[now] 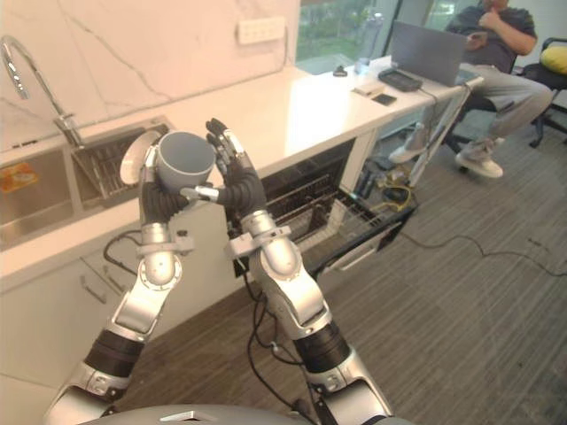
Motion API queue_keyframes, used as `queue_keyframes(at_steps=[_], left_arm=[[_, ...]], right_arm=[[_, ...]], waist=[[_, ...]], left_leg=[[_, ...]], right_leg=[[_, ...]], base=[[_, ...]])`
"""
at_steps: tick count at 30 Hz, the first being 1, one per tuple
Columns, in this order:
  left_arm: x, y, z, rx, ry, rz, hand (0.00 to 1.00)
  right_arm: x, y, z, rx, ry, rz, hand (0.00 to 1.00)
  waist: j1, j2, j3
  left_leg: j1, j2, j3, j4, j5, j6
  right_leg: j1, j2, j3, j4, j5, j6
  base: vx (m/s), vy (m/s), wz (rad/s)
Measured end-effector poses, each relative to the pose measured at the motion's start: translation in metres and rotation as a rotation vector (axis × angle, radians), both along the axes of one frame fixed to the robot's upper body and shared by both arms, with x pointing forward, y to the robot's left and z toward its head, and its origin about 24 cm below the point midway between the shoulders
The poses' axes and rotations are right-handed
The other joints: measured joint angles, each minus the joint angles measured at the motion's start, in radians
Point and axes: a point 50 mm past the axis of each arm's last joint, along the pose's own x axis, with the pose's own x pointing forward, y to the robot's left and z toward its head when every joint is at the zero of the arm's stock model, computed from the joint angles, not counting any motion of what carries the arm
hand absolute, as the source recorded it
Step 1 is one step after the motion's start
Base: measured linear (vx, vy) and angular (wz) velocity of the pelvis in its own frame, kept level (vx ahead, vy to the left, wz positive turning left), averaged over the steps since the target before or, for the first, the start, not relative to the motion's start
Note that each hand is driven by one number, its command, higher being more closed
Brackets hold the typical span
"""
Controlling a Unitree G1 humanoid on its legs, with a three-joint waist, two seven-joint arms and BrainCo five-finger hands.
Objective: Walk over to the sink, pick up the cup, carry it to the dishwasher, place the cup inside the dishwasher, then close the dishwasher door
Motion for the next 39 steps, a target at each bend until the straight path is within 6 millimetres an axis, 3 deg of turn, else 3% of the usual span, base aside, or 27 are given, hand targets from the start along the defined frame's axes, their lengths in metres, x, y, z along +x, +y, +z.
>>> queue_keyframes(at_steps=[11, 39], left_arm=[[0.000, 0.000, -0.002, -0.005, 0.005, 0.012, 1.00], [0.001, -0.006, -0.010, 0.045, 0.042, -0.015, 1.00]], right_arm=[[0.006, -0.005, -0.004, 0.063, 0.056, -0.111, 0.00], [0.008, 0.005, -0.013, -0.031, 0.115, 0.003, 0.00]], waist=[[0.000, 0.013, -0.009], [0.005, 0.012, -0.009]], left_leg=[[-0.003, 0.000, 0.001, 0.000, 0.003, 0.003], [-0.007, 0.000, 0.009, -0.003, 0.005, 0.001]], right_leg=[[-0.001, 0.000, 0.001, 0.000, 0.012, 0.000], [-0.011, -0.001, 0.001, 0.000, 0.014, 0.000]], base=[[0.00, 0.000, 0.00], [0.00, 0.000, 0.00]])
